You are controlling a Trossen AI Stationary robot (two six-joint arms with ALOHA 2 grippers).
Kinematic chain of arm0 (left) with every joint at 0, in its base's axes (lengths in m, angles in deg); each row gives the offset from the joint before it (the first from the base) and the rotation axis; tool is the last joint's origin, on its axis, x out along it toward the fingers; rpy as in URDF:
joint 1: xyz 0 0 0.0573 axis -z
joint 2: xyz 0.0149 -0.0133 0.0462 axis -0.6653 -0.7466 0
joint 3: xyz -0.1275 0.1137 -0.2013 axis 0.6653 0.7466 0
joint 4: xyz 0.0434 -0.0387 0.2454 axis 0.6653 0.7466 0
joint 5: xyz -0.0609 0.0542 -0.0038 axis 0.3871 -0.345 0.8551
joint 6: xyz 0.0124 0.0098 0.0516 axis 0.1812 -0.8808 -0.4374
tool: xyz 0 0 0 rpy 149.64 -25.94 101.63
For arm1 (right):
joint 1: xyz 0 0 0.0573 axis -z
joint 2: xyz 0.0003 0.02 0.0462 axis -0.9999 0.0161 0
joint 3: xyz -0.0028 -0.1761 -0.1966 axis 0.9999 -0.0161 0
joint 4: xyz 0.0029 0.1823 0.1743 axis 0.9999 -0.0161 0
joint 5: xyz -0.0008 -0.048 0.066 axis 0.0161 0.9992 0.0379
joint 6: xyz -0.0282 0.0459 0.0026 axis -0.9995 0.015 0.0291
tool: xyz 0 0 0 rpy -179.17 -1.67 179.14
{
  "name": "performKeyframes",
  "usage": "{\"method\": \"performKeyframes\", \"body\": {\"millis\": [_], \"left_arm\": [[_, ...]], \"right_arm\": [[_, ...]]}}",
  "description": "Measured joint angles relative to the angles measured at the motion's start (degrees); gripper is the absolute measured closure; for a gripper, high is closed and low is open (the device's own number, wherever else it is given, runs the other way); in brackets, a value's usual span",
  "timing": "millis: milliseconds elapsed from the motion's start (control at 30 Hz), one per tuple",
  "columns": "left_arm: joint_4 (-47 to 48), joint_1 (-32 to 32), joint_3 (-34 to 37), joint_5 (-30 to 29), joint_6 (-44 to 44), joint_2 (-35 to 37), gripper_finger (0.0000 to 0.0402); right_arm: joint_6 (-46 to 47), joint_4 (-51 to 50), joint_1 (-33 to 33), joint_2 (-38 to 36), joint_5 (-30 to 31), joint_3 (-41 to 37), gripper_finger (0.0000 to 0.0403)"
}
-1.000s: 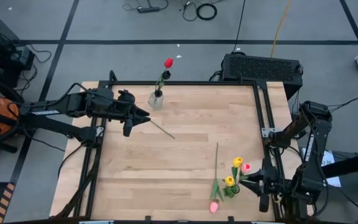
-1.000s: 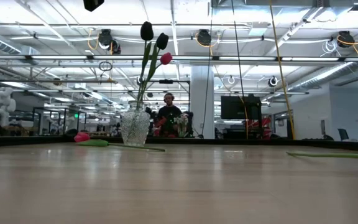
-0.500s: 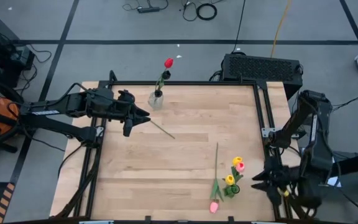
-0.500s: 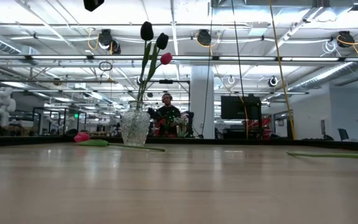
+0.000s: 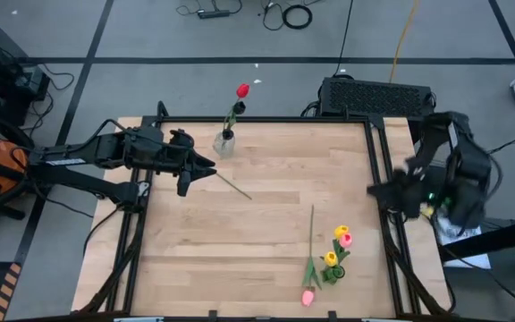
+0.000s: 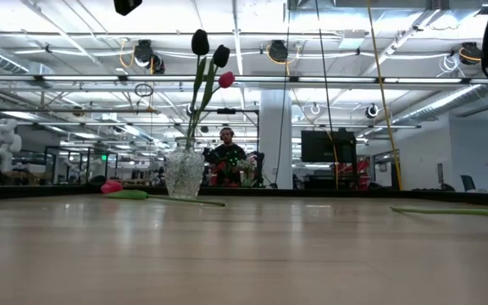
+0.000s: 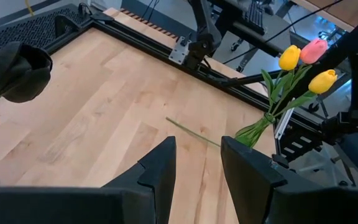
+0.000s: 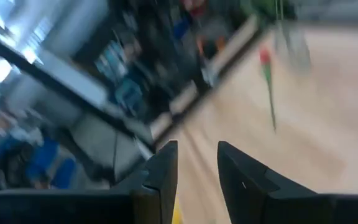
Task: Sort flowers into vase by color
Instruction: Put the pink tulip into the green flower vase
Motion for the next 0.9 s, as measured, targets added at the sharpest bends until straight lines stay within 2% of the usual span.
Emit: {"method": "performKeyframes", "body": {"millis": [100, 267, 367, 533, 633, 700, 767, 900], "left_arm": [[0.0, 0.0, 0.0, -0.02, -0.04, 0.01, 0.0268], [-0.02, -0.02, 0.0, -0.42, -0.09, 0.0, 0.0268], [-0.02, -0.01, 0.0, -0.5, -0.13, 0.01, 0.0268], [-0.07, -0.02, -0.02, -2.36, -0.2, -0.21, 0.0268], [-0.05, -0.02, -0.02, -3.59, -0.22, -0.26, 0.0268], [-0.08, -0.02, -0.04, -3.91, -0.2, -0.36, 0.0268], [-0.11, -0.02, -0.04, -3.93, -0.2, -0.48, 0.0268], [-0.11, -0.02, -0.04, -3.95, -0.2, -0.46, 0.0268]], "right_arm": [[-11.64, 4.34, 0.87, -4.69, 5.79, 1.14, 0.0302], [-38.02, 17.96, 3.97, -8.3, 8.03, 4.83, 0.0302], [-58.99, 33.96, 5.49, -7.83, 8.07, 6.69, 0.0302], [-96.61, 67.86, 8.08, -3.6, 7.11, 6.87, 0.0302], [-114.51, 83.61, 10.09, -0.61, 2.29, 6.87, 0.0302], [-123.06, 91.16, 11.41, 1.15, 0.12, 6.87, 0.0302], [-129.07, 95.35, 12.62, 2.53, 1.07, 7.0, 0.0302], [-132.04, 94.53, 15.28, 4.74, 1.54, 9.1, 0.0302]]}}
